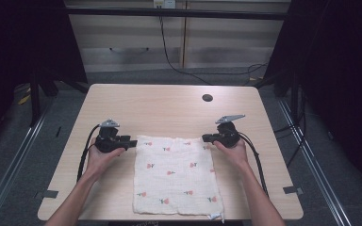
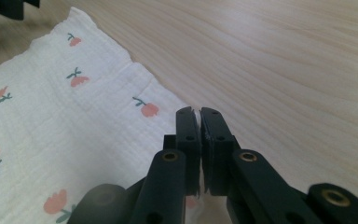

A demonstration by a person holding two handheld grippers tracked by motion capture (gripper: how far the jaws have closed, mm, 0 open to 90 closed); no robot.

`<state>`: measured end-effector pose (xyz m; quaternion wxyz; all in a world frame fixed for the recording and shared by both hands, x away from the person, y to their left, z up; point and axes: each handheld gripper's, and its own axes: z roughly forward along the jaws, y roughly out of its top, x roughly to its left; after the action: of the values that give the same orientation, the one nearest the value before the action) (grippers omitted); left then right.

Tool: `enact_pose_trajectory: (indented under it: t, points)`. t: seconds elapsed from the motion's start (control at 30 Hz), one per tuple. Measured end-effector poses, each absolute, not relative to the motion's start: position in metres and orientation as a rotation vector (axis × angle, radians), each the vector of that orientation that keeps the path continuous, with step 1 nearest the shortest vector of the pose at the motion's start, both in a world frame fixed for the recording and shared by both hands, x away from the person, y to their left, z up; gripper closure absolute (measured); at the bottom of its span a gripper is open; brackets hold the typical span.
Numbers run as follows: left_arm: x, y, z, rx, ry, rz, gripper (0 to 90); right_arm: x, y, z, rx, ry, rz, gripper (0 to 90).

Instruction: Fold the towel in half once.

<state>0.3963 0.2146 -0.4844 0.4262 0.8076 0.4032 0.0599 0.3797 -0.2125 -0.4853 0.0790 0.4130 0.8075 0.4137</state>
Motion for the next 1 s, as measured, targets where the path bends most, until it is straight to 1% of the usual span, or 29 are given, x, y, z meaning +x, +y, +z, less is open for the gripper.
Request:
enact_pose_trajectory:
  t: [0.03, 0.07, 0.13, 0.17, 0.33, 0.53, 0.67, 0.73, 0.77, 0.87, 0.9, 1.0]
  points:
    - [0.396, 0.215, -0.484, 2.018, 1.008, 0.150, 54.6, 0.380, -0.213, -0.485, 1.236, 2.417, 1.238, 86.7]
    - [0.404, 0.214, -0.485, 2.023, 1.021, 0.150, 54.6, 0.380, -0.212, -0.486, 1.237, 2.417, 1.237, 86.7]
    - [0.413, 0.210, -0.485, 2.007, 1.036, 0.164, 57.3, 0.381, -0.215, -0.486, 1.242, 2.417, 1.235, 86.7]
    - [0.416, 0.209, -0.485, 2.012, 1.021, 0.157, 57.6, 0.381, -0.215, -0.486, 1.245, 2.413, 1.241, 86.7]
    - [0.421, 0.196, -0.490, 2.046, 1.004, 0.163, 62.0, 0.381, -0.215, -0.485, 1.244, 2.421, 1.246, 86.6]
    - [0.427, 0.186, -0.498, 2.120, 1.006, 0.168, 61.6, 0.380, -0.215, -0.485, 1.240, 2.426, 1.249, 86.6]
    - [0.427, 0.185, -0.502, 2.115, 1.010, 0.168, 62.7, 0.381, -0.216, -0.487, 1.247, 2.425, 1.246, 86.6]
    - [0.426, 0.184, -0.502, 2.128, 0.999, 0.173, 66.6, 0.381, -0.216, -0.488, 1.256, 2.424, 1.245, 86.6]
    - [0.425, 0.183, -0.503, 2.127, 1.003, 0.191, 71.1, 0.381, -0.216, -0.489, 1.256, 2.425, 1.246, 86.6]
    - [0.424, 0.183, -0.503, 2.130, 1.001, 0.189, 83.8, 0.381, -0.216, -0.489, 1.254, 2.425, 1.251, 86.6]
    - [0.424, 0.183, -0.503, 2.125, 1.007, 0.183, 86.3, 0.381, -0.216, -0.489, 1.255, 2.422, 1.252, 86.6]
    - [0.421, 0.184, -0.502, 2.121, 1.001, 0.174, 87.8, 0.381, -0.217, -0.489, 1.258, 2.418, 1.254, 86.6]
